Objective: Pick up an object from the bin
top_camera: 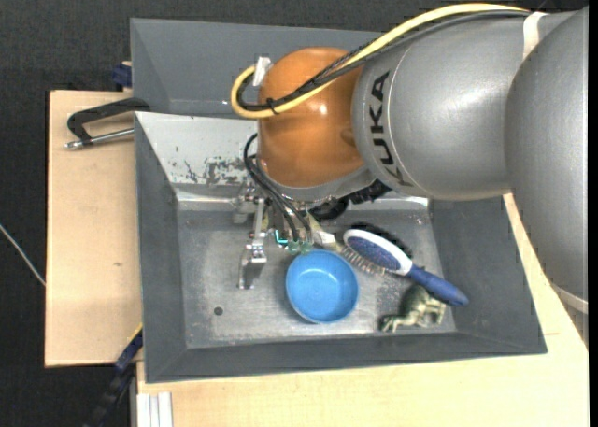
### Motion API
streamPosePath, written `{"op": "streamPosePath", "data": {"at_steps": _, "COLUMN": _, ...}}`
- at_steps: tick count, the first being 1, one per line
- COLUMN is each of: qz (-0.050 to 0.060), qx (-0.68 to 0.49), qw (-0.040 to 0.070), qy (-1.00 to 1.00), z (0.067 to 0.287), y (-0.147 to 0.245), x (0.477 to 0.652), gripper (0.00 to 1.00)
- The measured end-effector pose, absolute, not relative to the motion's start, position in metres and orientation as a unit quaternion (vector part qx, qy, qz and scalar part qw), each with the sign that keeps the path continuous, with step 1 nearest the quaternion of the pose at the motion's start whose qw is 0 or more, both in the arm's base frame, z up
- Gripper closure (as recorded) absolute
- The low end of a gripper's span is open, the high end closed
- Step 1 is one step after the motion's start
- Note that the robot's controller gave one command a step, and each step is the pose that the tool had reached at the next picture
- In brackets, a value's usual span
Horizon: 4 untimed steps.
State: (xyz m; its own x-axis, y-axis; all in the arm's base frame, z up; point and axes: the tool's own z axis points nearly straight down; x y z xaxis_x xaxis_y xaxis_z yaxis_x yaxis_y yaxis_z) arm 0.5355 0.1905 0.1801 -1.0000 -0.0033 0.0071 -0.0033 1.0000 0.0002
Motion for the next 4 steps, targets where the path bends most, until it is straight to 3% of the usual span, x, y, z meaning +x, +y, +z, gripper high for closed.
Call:
{"op": "streamPosePath", "data": {"at_steps": 1, "qz": 0.001, "qx": 0.087, "qw": 0.003, "qy": -0.996, "z": 0.084, "y": 0.114, "x": 0.519, "gripper": 0.0}}
{"op": "streamPosePath", "data": {"at_steps": 2, "qz": -0.003, "qx": 0.11, "qw": -0.003, "qy": -0.994, "z": 0.073, "y": 0.068, "x": 0.528, "gripper": 0.0}}
{"op": "streamPosePath", "data": {"at_steps": 3, "qz": -0.002, "qx": 0.112, "qw": -0.005, "qy": -0.994, "z": 0.073, "y": 0.03, "x": 0.515, "gripper": 0.0}}
{"op": "streamPosePath", "data": {"at_steps": 4, "qz": -0.001, "qx": 0.112, "qw": -0.001, "qy": -0.994, "z": 0.073, "y": 0.029, "x": 0.513, "gripper": 1.0}}
